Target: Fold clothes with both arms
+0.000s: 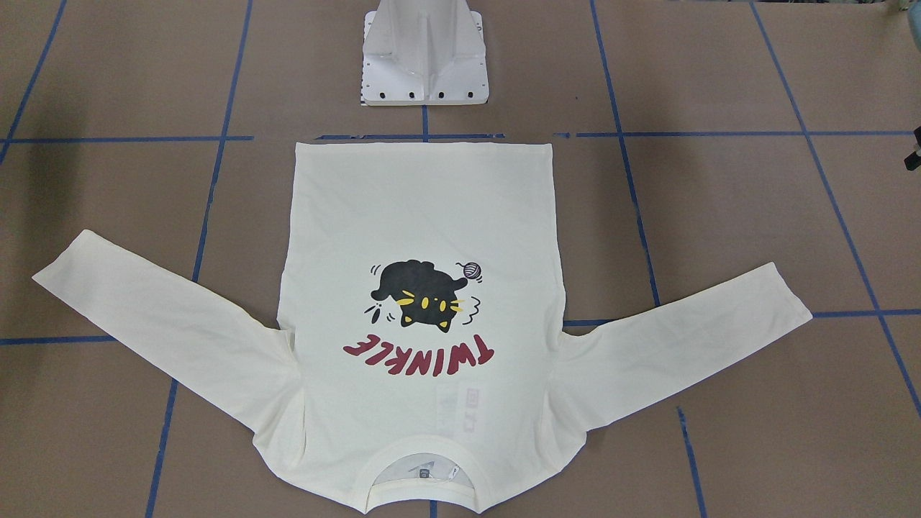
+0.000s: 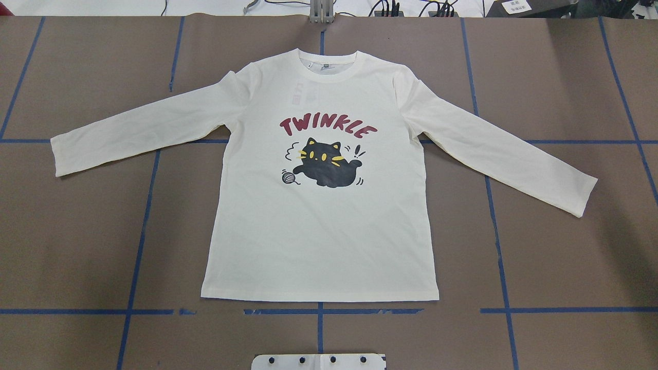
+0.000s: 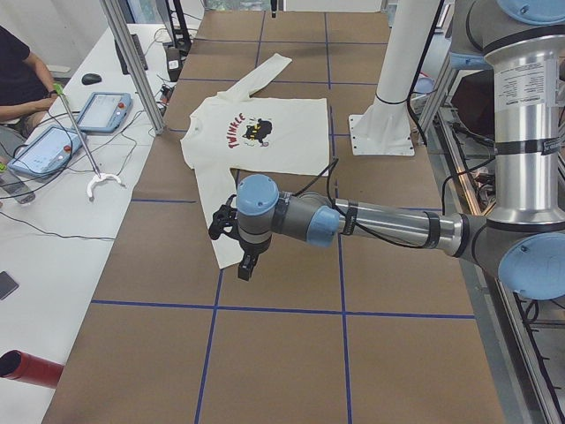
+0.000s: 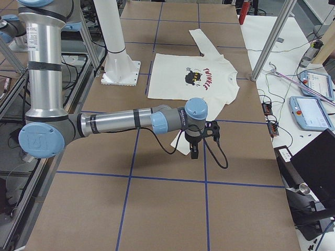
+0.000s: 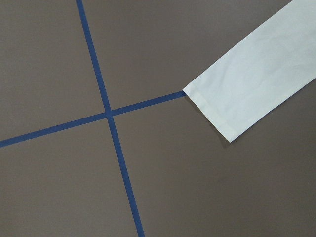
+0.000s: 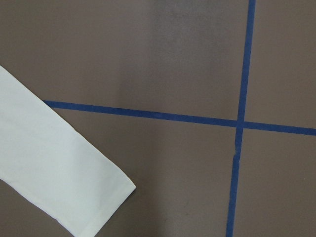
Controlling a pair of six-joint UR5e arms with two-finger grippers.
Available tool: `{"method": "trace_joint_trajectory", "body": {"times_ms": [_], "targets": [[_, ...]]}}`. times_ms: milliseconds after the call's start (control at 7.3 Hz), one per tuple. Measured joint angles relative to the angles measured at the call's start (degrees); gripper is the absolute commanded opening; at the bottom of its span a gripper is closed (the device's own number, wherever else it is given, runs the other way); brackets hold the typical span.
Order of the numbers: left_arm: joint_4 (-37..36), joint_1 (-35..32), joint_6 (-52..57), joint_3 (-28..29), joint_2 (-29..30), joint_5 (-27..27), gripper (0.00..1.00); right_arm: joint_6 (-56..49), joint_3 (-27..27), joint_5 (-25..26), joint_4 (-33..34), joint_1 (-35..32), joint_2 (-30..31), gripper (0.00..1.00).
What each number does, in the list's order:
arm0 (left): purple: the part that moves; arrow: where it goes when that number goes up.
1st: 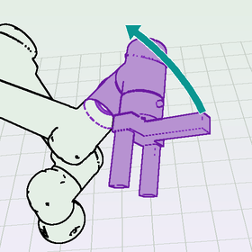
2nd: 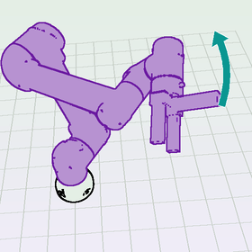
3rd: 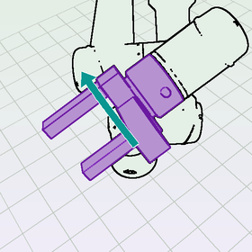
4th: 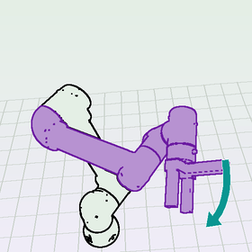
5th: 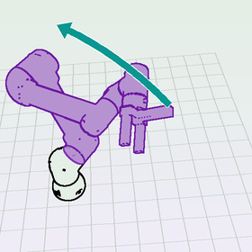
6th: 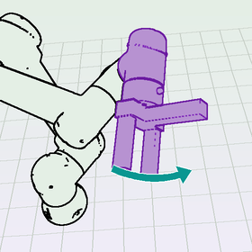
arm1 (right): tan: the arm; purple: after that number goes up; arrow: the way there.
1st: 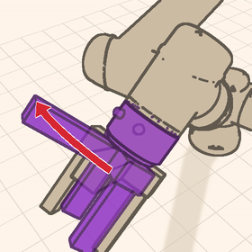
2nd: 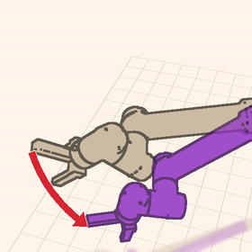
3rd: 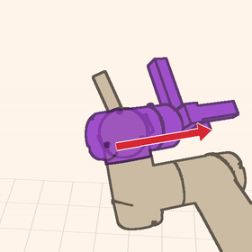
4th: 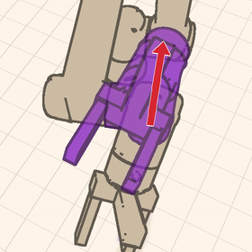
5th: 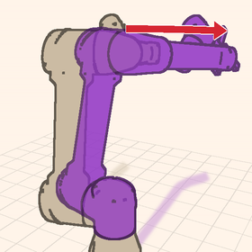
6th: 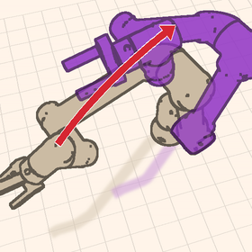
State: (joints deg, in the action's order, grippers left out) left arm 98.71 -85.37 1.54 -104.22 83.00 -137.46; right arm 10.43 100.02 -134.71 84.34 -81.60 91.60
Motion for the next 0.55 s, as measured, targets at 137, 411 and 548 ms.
{"method": "trace_joint_trajectory", "body": {"times_ms": [137, 411, 548], "targets": [[0.0, 0.4, -0.1, -0.2, 0.2, 0.3, 1.0, 0.0, 0.0, 0.0, -0.2, -0.1, 0.3, 1.0], [0.2, 1.7, -0.4, -0.7, 0.4, 1.1, 1.0, 0.2, -1.0, 0.2, -0.7, 0.0, 0.6, 1.0], [0.3, 2.0, -0.4, -0.7, 0.3, 1.2, 1.0, 0.5, -2.0, 0.2, -1.0, 0.0, 0.4, 1.0]]}}
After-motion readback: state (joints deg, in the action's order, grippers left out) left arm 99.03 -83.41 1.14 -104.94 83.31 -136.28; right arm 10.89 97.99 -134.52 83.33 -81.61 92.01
